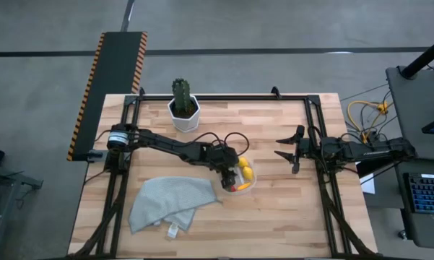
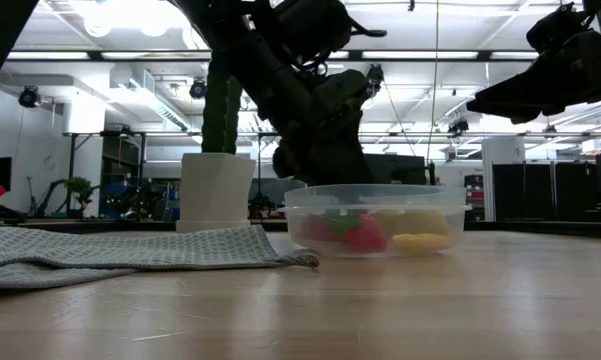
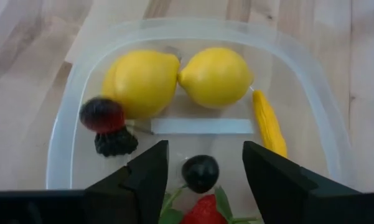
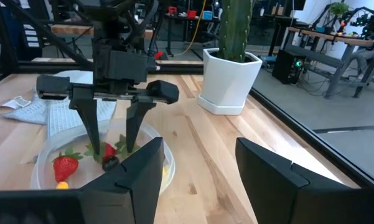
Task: Pick and placing Produce into tupperware
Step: Return to Home Position
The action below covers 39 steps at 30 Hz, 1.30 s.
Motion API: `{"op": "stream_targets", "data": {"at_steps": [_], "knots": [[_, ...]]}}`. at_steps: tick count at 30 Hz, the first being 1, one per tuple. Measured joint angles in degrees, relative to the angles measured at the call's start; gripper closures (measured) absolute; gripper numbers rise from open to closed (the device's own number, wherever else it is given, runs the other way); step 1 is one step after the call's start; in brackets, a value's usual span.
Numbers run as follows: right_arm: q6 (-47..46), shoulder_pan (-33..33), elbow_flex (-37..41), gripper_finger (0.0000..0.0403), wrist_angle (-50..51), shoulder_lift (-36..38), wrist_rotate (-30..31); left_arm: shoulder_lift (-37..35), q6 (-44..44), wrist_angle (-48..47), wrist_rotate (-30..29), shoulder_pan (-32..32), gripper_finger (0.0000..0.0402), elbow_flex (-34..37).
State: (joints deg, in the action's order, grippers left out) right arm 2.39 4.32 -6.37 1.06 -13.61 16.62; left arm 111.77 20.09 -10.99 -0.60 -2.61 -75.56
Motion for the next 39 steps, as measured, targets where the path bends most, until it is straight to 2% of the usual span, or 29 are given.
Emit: {"op": "stream_targets", "data": {"at_steps": [5,9,15,21,25,28,31,37,39], "knots": [[0.0,0.0,0.02,0.0209,0.0,0.0,0.0,-0.16,-4.32,0.06,-0.02,-0.02,0.0207,-1.84],[0.0,0.0,0.02,0.0209,-0.02,0.02,0.0,-3.02,-8.47,-0.06,0.09,-0.15,0.0206,-3.42],[0.0,0.0,0.04,0.0209,-0.15,0.07,-0.02,-13.33,-15.19,-0.27,0.24,-0.71,0.0209,-3.74],[0.0,0.0,0.07,0.0209,-0.5,0.07,-0.04,-25.76,-23.4,-0.1,0.02,-4.0,0.024,-2.81],[0.0,0.0,0.07,0.0209,-0.5,0.07,-0.04,-32.85,-29.25,1.57,-7.32,-7.71,0.0285,0.83],[0.0,0.0,0.07,0.0209,-0.52,0.07,-0.04,-37.82,-29.89,1.59,-13.7,-9.95,0.0332,4.15],[0.02,0.0,0.07,0.0209,-0.52,0.07,-0.04,-43.0,-30.32,1.6,-16.24,-11.71,0.0383,8.56],[-0.11,0.01,0.07,0.0209,-0.59,0.07,-0.04,-53.61,-29.9,3.38,-20.74,-14.26,0.04,19.1],[-0.2,0.0,0.07,0.0209,-0.59,0.07,-0.02,-57.32,-29.46,6.51,-20.94,-14.4,0.0401,23.71]]}}
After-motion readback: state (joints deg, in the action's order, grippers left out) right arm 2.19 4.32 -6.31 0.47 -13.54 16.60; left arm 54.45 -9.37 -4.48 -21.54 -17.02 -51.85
